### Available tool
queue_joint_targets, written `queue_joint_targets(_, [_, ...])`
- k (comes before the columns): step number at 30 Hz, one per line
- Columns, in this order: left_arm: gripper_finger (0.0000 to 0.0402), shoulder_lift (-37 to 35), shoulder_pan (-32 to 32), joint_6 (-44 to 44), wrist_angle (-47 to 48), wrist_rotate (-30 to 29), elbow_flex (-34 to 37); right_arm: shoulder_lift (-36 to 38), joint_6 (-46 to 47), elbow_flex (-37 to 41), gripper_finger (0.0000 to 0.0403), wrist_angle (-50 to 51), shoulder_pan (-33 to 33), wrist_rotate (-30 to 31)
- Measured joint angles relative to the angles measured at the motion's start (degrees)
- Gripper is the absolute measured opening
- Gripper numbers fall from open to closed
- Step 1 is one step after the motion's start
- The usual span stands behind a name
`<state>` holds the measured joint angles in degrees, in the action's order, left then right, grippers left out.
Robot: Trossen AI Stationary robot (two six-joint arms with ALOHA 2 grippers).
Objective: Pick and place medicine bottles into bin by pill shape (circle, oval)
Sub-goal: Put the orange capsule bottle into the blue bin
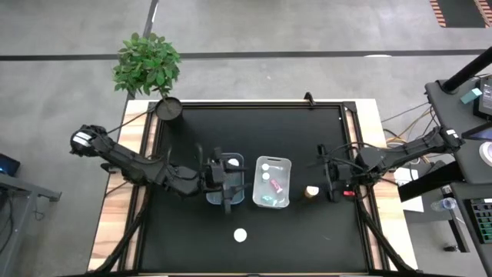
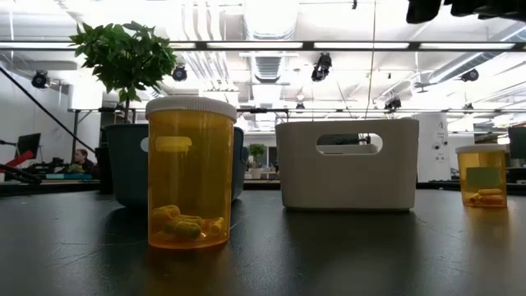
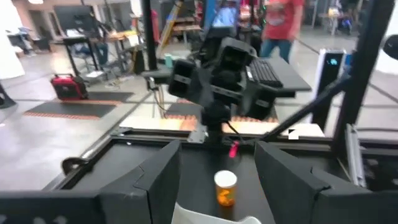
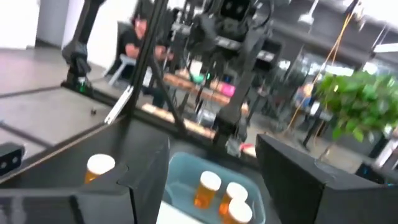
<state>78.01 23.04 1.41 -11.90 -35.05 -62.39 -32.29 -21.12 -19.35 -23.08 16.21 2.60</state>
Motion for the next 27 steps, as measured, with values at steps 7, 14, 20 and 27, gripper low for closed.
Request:
queue_joint_targets(7, [0.0187,7.1,1.4,3.6,16.9,0.0,-14.6,1.9,-1.8,2.7,0.0231,-8.4,-0.6,0.4])
queue_joint_targets(14, [0.0187,15.0,1.4,19.4,46.8,2.6,-32.6,3.1,-0.6,1.8,0.0231,-7.1,-0.9,0.4])
queue_joint_targets(20, [0.0187,21.2,3.5,34.8,58.5,7.7,-42.7,3.5,-0.5,1.8,0.0231,-5.7,-0.9,0.4])
queue_joint_targets(27, [0.0187,28.9,9.5,46.1,60.7,8.3,-45.1,3.5,-0.5,1.8,0.0231,-5.5,-0.9,0.4])
